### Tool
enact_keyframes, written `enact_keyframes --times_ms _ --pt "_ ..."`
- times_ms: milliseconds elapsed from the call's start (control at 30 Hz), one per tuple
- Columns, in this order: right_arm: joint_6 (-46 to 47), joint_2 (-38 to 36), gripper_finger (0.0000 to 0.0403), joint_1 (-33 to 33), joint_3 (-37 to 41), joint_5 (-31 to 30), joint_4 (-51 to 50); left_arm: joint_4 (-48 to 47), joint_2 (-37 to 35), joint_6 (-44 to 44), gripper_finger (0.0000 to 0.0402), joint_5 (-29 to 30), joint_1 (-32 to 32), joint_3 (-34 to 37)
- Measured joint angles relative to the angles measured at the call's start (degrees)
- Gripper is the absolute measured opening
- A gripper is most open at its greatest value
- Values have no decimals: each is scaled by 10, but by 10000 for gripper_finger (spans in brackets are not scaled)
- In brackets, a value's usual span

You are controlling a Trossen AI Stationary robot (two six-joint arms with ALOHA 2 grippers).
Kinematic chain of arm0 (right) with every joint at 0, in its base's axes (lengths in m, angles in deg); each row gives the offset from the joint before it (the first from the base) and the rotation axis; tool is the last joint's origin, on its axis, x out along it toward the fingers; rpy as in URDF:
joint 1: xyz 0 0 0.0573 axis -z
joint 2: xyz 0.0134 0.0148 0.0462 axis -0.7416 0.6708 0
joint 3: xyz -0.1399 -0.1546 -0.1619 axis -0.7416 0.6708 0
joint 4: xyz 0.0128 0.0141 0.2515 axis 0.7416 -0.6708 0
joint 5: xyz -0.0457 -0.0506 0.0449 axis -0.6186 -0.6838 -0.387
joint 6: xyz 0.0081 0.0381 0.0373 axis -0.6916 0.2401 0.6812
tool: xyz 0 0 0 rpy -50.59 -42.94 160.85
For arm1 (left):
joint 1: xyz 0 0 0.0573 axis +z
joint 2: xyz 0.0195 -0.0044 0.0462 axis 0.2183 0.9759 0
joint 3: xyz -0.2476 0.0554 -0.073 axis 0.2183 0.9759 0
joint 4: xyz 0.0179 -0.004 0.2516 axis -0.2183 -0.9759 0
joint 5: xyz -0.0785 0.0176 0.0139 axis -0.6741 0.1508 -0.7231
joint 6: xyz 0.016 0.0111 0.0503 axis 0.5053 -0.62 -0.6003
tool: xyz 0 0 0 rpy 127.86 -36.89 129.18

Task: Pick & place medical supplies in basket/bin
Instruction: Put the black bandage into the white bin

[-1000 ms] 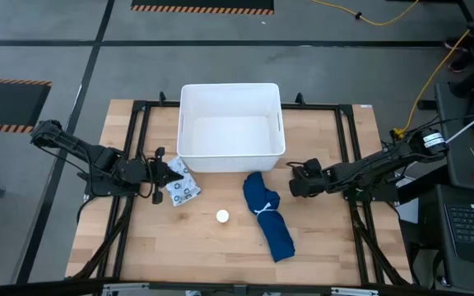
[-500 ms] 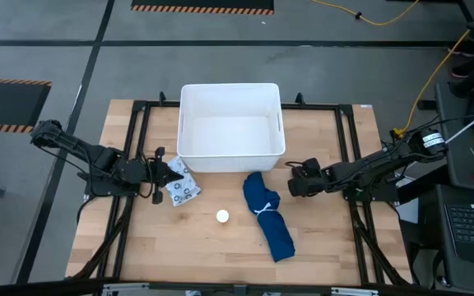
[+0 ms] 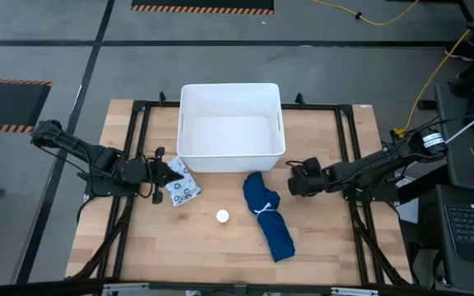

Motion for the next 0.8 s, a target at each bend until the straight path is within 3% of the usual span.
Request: enact_keyframes --times_ms 200,467,633,800 --pt "-5 -20 173 0 0 -8 -12 0 0 0 8 0 0 0" --pt "-52 -132 171 0 0 -75 -57 2 0 0 2 0 0 0" --pt "-142 -212 171 0 -8 -103 -60 6 0 0 6 0 0 0" --pt "-282 -253 171 0 -65 -135 -58 23 0 0 7 0 0 0"
